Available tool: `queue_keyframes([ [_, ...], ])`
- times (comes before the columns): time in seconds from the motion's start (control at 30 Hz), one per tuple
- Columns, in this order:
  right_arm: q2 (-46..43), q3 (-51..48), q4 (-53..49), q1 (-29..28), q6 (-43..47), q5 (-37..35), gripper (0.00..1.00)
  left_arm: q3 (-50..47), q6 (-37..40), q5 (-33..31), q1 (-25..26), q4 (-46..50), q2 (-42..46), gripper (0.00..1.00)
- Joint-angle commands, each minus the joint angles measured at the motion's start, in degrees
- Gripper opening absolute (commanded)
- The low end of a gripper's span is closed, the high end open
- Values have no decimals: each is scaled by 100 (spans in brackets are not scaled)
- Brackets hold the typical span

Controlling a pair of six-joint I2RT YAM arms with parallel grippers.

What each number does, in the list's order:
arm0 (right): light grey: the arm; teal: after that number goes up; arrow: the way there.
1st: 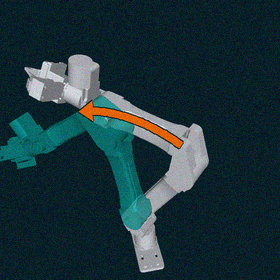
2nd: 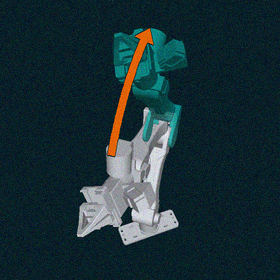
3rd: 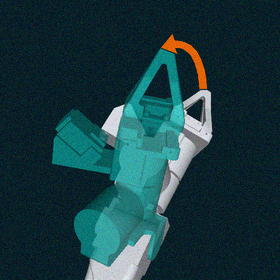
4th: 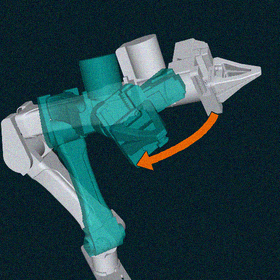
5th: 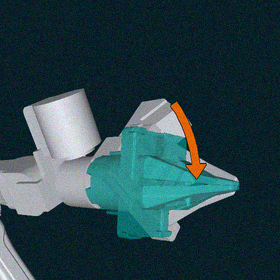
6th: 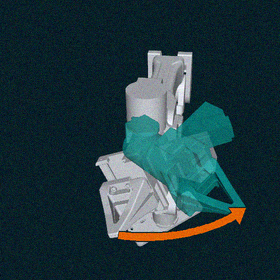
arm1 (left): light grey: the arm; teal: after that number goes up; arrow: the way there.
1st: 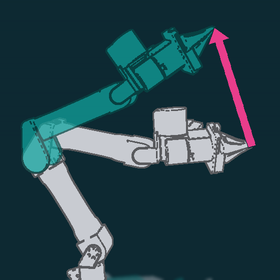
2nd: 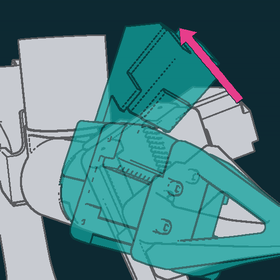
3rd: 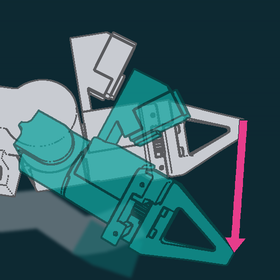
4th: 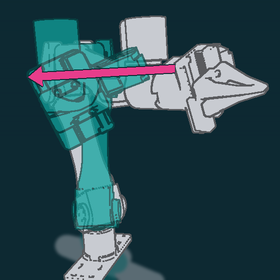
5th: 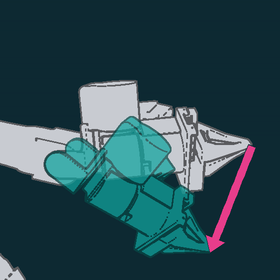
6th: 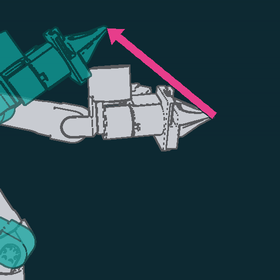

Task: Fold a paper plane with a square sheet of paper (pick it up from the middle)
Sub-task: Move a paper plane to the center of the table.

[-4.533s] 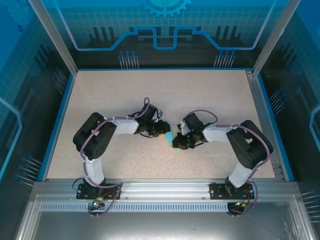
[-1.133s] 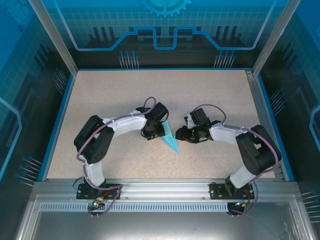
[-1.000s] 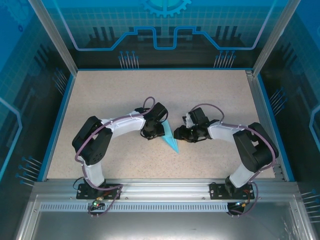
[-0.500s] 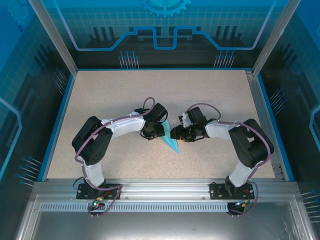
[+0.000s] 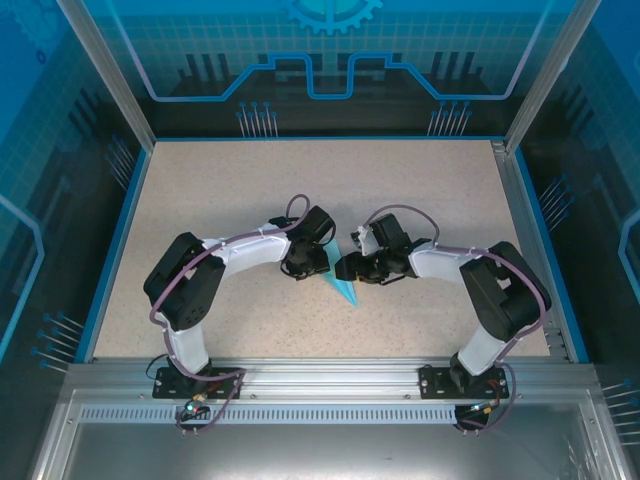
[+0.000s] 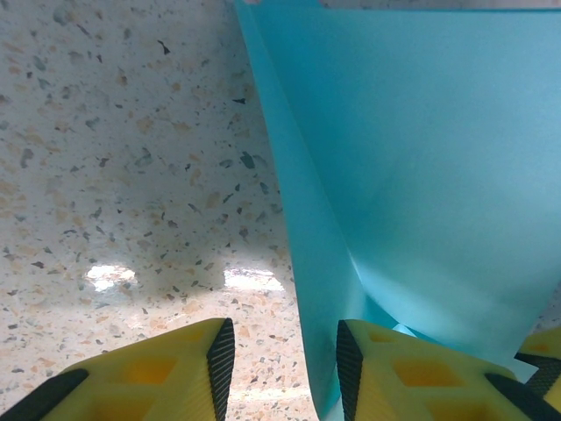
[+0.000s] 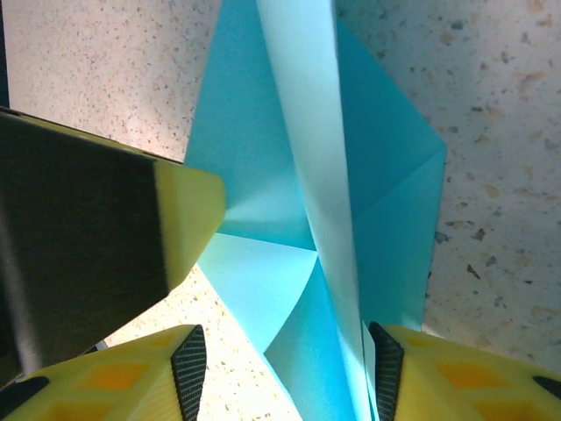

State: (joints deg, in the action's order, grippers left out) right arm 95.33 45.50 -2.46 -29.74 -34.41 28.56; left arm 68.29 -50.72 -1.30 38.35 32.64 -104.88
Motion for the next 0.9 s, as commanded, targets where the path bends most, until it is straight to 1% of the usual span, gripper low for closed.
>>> queue_keyframes([
  [0.0, -155, 30, 1, -85, 195, 45, 55, -71, -9, -19, -38, -1, 86, 40],
  [0.07, -140, 74, -125, -77, 236, -40, 55, -70, -10, -11, -45, 5, 79, 40],
  [0.17, -55, 114, -187, -94, 272, -112, 52, -71, -13, -19, -46, -4, 78, 40],
  [0.27, 45, 149, -227, -126, 275, -236, 48, -108, -9, -11, -42, -38, 122, 39],
  [0.37, 140, 178, -229, -172, 293, -289, 41, -165, -8, -11, -38, -91, 165, 39],
  [0.53, 294, 313, -390, -288, 357, -508, 37, -185, -9, 30, -37, -118, 169, 38],
  [0.67, 414, 429, -506, -377, 414, -667, 31, -194, -9, 42, -46, -135, 177, 38],
  [0.73, 470, 460, -584, -424, 452, -751, 30, -204, -9, 36, -46, -135, 182, 37],
  [0.8, 523, 459, -650, -462, 486, -828, 27, -211, -24, 29, -43, -135, 188, 37],
  [0.87, 572, 647, -744, -494, 501, -942, 26, -266, -43, 14, -44, -179, 254, 37],
])
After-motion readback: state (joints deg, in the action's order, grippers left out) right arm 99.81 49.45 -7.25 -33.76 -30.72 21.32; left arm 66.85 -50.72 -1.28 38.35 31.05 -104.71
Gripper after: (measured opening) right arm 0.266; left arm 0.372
